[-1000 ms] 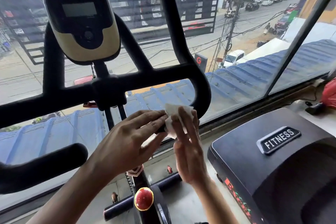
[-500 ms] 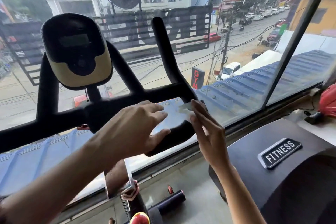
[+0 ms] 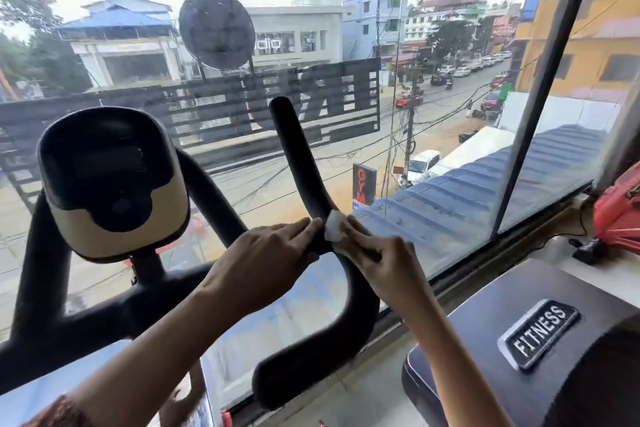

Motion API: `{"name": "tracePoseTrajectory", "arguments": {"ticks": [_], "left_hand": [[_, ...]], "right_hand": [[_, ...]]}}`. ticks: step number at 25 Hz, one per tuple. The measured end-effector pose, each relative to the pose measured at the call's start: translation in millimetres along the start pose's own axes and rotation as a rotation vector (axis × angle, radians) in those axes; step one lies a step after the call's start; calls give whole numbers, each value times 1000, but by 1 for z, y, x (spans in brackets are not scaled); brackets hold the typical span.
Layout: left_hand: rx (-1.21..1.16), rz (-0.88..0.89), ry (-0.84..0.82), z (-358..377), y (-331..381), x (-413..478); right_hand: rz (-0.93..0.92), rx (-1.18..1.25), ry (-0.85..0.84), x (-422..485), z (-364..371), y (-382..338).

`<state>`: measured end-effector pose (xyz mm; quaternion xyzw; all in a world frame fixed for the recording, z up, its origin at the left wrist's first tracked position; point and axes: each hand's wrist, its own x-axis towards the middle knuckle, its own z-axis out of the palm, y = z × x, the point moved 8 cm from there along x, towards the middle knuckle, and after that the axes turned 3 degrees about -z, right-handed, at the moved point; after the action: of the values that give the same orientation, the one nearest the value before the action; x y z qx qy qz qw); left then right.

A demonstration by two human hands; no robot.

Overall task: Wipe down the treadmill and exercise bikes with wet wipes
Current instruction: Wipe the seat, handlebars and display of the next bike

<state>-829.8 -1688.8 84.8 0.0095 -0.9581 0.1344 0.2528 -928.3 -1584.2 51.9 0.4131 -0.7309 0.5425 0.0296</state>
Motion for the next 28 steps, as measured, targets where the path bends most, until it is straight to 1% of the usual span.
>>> {"name": "tracePoseTrajectory", "arguments": {"ticks": [2, 4, 9, 11, 15, 17, 20, 22, 24, 28], "left_hand": [[12, 3, 16, 2, -2, 2], [3, -6, 2, 6, -2, 3], [3, -10, -30, 6, -3, 2], [14, -5, -30, 7, -2, 2], [44, 9, 5, 4, 0, 1], [52, 12, 1, 4, 1, 0], [38, 12, -7, 4, 0, 1], [17, 7, -17, 3, -1, 2], [-6, 3, -22, 2, 0, 2], [4, -4, -1, -6, -9, -8]], "right_hand": [[38, 49, 9, -39, -12, 6], [65, 99, 39, -55, -14, 9], [28, 59, 11, 14, 9, -1], [54, 112, 25, 21, 9, 6], [153, 282, 19, -42, -7, 18], [182, 309, 23, -69, -15, 15], [157, 171, 54, -46, -8, 9], [76, 42, 49, -12, 3, -3], [18, -31, 73, 8, 8, -10], [-16, -177, 110, -31, -1, -17]]}}
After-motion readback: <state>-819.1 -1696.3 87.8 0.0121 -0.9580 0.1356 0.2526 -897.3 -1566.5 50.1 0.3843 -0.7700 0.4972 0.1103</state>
